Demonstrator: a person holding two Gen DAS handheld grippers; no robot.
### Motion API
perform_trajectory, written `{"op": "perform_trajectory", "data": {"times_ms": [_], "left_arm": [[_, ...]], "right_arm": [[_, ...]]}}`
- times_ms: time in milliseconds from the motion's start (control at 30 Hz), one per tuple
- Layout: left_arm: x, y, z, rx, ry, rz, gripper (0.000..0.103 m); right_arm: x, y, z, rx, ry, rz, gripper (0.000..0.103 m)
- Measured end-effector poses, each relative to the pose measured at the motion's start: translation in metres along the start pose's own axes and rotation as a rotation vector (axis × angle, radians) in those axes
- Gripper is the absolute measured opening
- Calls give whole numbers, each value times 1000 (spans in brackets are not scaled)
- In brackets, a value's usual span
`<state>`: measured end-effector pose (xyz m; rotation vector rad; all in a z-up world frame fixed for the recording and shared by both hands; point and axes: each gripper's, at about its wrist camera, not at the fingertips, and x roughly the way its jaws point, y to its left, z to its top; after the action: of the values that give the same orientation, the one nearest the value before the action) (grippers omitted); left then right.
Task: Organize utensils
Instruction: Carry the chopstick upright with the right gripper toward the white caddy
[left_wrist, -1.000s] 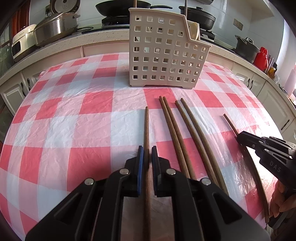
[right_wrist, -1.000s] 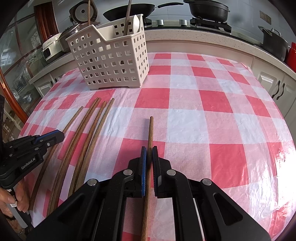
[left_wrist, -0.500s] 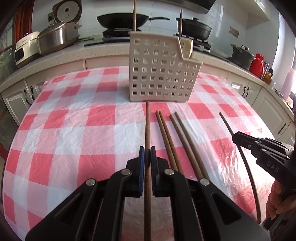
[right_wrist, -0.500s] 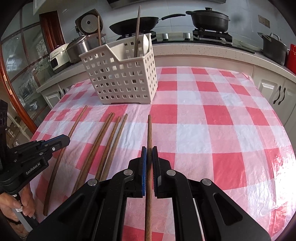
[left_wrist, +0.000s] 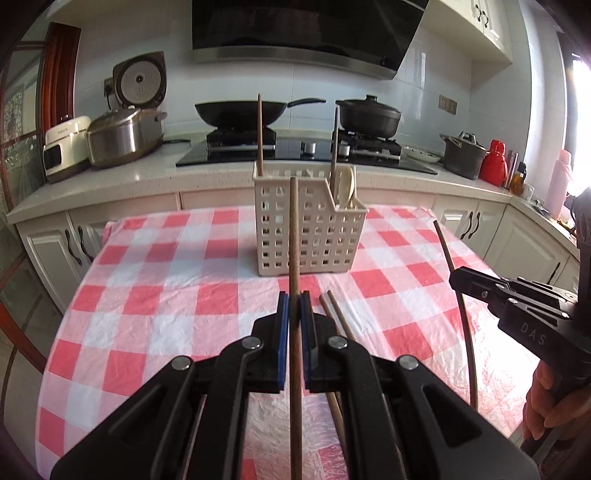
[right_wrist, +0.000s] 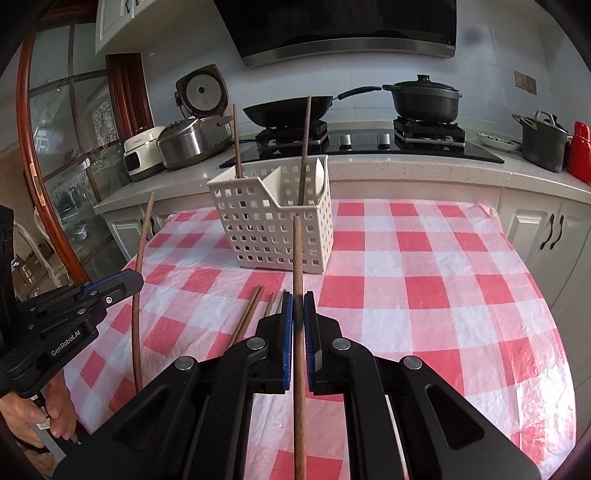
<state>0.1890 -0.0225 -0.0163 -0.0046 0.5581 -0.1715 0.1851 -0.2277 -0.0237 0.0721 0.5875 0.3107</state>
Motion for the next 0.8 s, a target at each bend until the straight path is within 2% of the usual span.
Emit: {"op": "perform_trajectory", "data": {"times_ms": [433, 800], "left_arm": [[-53, -6, 13, 24, -120, 7, 6], [-73, -10, 31, 40, -179, 6, 6]], "right_arm": [[-48, 21, 18, -37, -128, 5, 7], [-62, 32, 41, -81, -216, -13, 7]]}}
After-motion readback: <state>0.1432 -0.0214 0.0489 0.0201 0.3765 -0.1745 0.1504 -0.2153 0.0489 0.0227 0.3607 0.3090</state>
